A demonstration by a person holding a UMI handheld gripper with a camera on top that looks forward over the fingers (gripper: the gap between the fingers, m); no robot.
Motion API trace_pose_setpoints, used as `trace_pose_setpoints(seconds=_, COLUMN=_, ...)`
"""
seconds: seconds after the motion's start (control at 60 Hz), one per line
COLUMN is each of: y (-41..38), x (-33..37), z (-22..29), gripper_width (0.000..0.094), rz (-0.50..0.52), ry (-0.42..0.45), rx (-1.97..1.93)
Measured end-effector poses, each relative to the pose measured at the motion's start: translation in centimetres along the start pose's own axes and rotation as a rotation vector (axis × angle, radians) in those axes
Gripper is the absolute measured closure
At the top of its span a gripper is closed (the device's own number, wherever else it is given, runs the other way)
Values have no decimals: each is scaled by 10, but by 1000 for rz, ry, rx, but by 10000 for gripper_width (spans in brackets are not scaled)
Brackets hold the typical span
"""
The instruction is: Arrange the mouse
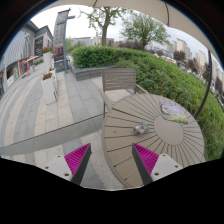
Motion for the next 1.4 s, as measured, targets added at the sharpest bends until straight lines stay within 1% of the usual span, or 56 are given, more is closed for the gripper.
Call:
trace_pose_setpoints(seconds=0.15, y=37, x=-20, z=-8, gripper_width=91, rz=-91, ry=-14, rx=-81)
trace_pose_setpoints(seconds=0.233, y=45, x=-34, z=-14, gripper_width=88, rz=-110, ry=-21, rx=-115)
trace_pose_setpoints(seconds=0.333, y=57, x=-48, z=-18, gripper_width=87, rz=-127, ry=-3, rx=-130)
trace_pose_setpoints(seconds=0.483, y=64, x=-80, z=-26, gripper_width=92, rz=-118, ry=23, rx=-143)
trace_pose_setpoints(seconds=0.65, y=76, x=-135, z=-30, gripper_width=87, rz=-146, ry=41, rx=-166)
trace_pose_setpoints(seconds=0.75, y=80, x=-169, z=-28, gripper_width=88, rz=-137, ry=55, rx=-218)
trace_pose_setpoints(seconds=0.9, y=93, x=-216, z=-20, gripper_width=84, rz=-159, ry=73, rx=-243)
trace_pose_setpoints(seconds=1.033, y=96, x=-249, z=-11, gripper_width=82, rz=-143, ry=67, rx=-259)
trace_pose_setpoints(seconds=1.25, y=99, x=-285, z=6, gripper_width=83, rz=-121, ry=49, rx=-256)
trace_pose_setpoints(seconds=1.333, y=97, x=-293, z=13, gripper_width=114, rz=-108, ry=42, rx=-254)
trace_pose_setpoints(seconds=1.4, y=98, x=-294, z=14, gripper_width=156, rz=-123, ry=32, rx=-254)
Point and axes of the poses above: the point between the fingertips, and its own axes, seen from behind it with the camera up: y to the right, z up, x backward, against the way the camera looks, the point moved 10 cm from there along x, backward, against the way the camera looks, and after that the axes turned 8 degrees about -z, right-handed, at the moved point
